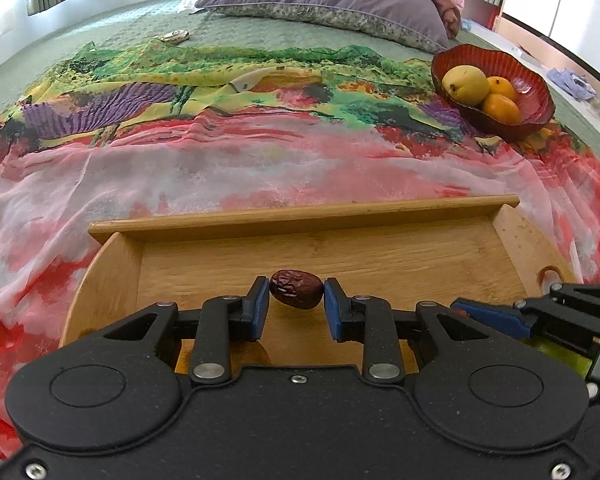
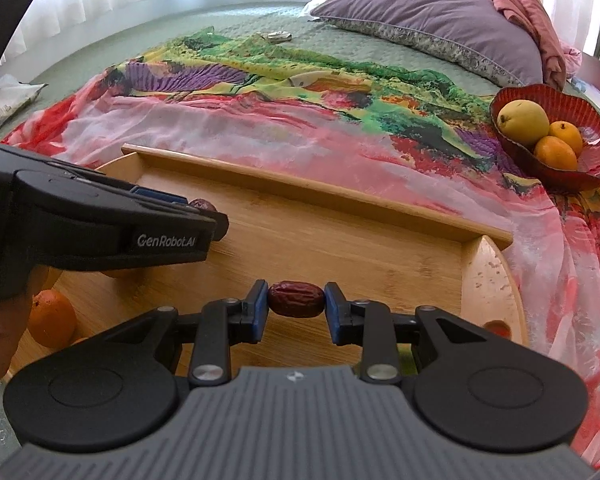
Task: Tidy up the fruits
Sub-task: 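Carry both dates onto the tray and open both grippers to release them, then withdraw both open grippers back from the tray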
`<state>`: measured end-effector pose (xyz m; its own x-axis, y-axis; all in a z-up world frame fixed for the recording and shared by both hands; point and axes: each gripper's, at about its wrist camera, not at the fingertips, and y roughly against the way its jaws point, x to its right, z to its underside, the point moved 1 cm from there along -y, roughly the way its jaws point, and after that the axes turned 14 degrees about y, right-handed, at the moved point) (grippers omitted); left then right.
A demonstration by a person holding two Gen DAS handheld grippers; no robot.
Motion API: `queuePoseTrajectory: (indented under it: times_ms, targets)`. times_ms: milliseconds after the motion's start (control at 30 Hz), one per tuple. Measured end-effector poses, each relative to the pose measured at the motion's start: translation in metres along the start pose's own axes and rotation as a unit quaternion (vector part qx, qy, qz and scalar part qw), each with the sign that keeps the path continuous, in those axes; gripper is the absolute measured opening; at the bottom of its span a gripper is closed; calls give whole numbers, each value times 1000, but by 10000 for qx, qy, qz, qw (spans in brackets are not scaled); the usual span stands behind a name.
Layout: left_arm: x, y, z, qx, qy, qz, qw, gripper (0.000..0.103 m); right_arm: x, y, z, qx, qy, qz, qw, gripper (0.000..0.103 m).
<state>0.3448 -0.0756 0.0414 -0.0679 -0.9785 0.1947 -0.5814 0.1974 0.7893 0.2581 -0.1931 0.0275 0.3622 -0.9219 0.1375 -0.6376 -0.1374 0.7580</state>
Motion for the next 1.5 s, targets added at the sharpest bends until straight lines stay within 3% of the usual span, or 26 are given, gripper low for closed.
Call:
queuePoseTrajectory:
  times_ms: [400, 800, 1133, 1500]
  targets:
    - [5, -10, -1, -62, -103, -44, 9999, 29, -4, -5, 3, -32, 85, 29, 10000, 48]
    - [-1, -1, 3, 37, -50, -117, 9999, 57, -2, 7, 3, 165, -66, 39, 9998, 61]
    - [-11, 30, 7, 281, -7, -183, 9994, 80, 0, 33, 4, 456, -135, 322, 9983, 84]
    - [-21, 80, 26, 663, -22, -42, 9978, 92, 5, 70, 13, 794, -348, 545, 9947, 98]
